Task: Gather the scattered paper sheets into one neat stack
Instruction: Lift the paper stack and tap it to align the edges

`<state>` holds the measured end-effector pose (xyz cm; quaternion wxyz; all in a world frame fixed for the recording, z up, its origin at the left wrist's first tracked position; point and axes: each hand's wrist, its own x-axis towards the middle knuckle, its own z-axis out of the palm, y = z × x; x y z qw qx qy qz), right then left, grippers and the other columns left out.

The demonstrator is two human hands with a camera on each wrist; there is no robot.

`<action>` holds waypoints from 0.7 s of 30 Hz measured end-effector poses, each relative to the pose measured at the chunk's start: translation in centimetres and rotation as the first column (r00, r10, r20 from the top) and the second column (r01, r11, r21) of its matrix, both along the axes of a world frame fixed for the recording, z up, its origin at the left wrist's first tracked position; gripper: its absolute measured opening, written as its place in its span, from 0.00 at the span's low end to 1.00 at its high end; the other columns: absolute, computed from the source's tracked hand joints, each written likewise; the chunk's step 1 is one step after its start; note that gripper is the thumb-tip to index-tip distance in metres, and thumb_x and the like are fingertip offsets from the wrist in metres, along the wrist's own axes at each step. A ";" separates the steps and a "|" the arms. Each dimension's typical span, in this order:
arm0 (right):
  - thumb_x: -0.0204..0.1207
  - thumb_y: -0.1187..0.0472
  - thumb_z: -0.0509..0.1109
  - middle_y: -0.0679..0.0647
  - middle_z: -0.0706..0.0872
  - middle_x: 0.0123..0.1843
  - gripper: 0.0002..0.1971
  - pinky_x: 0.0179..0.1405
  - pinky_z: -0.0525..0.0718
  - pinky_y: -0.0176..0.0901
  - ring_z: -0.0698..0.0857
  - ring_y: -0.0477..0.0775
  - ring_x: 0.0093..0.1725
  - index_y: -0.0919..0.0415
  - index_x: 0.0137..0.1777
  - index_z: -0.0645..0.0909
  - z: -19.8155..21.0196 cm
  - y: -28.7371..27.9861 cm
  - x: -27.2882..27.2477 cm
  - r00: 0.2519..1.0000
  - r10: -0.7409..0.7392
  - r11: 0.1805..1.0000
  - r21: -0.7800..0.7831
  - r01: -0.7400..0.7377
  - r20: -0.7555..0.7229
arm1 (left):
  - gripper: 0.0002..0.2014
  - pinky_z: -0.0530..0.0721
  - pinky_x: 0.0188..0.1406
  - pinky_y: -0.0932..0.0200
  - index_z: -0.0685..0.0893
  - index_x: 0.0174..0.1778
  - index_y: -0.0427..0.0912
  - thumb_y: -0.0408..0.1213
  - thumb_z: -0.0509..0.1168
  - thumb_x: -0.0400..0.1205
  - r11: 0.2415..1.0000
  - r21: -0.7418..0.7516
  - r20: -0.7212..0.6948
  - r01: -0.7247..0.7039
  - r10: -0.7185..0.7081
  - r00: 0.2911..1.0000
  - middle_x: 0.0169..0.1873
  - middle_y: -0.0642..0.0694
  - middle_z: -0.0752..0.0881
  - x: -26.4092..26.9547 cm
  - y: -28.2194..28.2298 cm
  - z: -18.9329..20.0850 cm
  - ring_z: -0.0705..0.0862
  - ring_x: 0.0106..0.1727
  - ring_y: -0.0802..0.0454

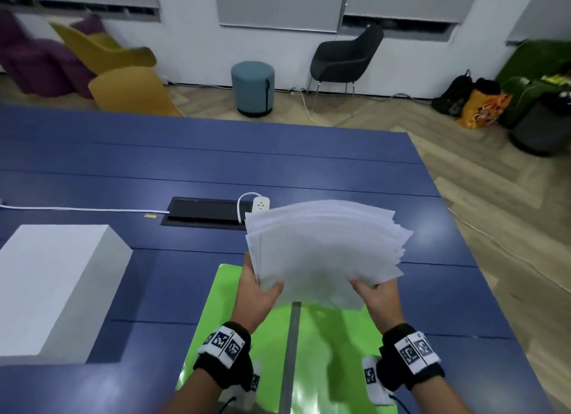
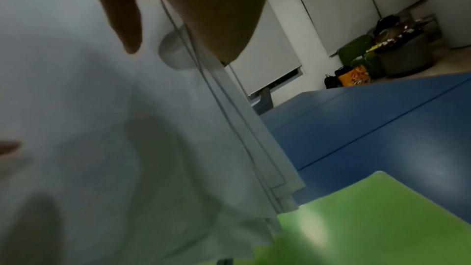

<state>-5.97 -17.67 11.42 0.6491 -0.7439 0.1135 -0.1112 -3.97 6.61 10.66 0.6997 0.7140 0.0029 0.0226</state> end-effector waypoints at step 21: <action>0.55 0.62 0.68 0.51 0.89 0.39 0.17 0.39 0.84 0.44 0.87 0.57 0.42 0.61 0.46 0.81 -3.1 2.1 -1.5 0.989 -0.002 0.999 0.054 0.010 -0.150 | 0.22 0.88 0.43 0.57 0.82 0.53 0.40 0.29 0.74 0.62 0.999 -0.045 -0.297 0.020 -0.032 0.954 0.44 0.45 0.90 -0.2 -0.5 -2.5 0.88 0.49 0.39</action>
